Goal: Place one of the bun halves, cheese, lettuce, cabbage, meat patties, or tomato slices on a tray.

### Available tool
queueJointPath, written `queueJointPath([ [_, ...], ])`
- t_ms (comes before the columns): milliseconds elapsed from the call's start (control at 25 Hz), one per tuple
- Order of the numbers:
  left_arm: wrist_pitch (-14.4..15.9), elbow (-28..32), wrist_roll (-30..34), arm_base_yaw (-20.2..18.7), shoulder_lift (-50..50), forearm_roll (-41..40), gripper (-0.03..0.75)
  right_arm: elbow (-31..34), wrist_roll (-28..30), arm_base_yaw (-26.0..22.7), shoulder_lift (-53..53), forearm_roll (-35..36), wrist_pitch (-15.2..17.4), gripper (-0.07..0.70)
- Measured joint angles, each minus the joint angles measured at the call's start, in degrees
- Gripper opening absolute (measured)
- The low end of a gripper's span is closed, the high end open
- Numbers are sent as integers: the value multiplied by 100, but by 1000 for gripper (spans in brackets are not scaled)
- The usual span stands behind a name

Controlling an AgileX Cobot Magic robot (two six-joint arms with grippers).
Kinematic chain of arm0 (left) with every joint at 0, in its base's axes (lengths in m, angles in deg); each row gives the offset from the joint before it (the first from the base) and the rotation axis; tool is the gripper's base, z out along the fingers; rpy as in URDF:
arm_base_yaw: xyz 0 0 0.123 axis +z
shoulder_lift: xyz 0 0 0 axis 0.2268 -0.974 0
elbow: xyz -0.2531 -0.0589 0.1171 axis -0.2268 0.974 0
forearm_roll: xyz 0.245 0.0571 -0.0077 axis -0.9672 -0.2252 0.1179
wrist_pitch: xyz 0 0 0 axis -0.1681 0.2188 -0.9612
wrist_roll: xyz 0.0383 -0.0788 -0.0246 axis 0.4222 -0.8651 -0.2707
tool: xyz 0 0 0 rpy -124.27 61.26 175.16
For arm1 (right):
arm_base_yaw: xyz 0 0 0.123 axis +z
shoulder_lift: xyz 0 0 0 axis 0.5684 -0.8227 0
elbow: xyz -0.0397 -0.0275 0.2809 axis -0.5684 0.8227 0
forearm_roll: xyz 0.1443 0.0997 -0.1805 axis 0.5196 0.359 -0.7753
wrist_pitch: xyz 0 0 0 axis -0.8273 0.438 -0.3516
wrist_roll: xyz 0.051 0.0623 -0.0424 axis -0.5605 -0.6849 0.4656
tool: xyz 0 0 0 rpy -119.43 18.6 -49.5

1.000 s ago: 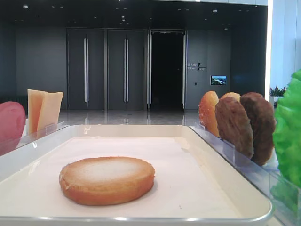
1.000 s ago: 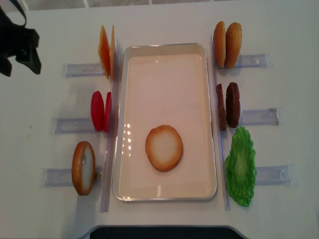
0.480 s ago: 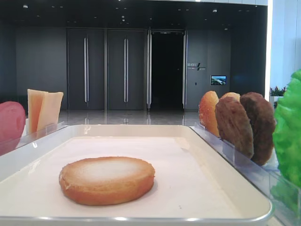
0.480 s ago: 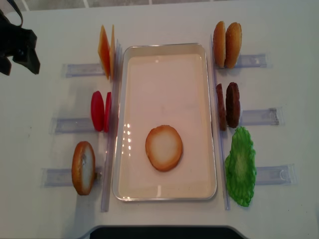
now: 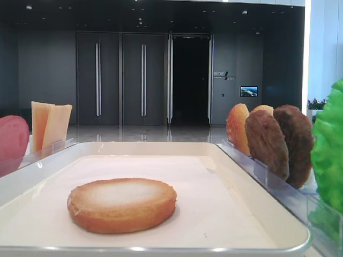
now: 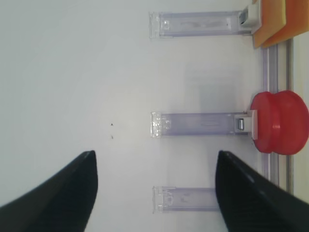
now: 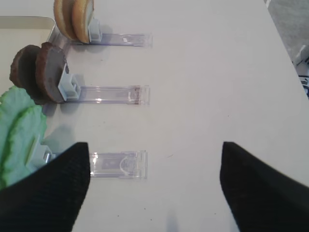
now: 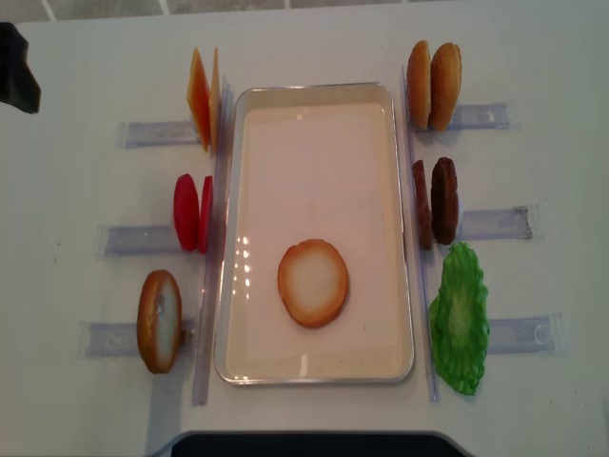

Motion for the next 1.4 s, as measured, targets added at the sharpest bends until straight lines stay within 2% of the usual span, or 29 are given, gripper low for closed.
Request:
queueJointPath([
  [360,52,655,225,0,1836,6,580,0,0,0,0,0,0,555],
  [880,142,2297,611,0,4856,441,580,0,0,0,0,0,0,555],
  [1240,79,3427,695,0,6592,1139,580,0,0,0,0,0,0,555],
  [1400,61,3745,695,0,6986,1265,580,0,0,0,0,0,0,555],
])
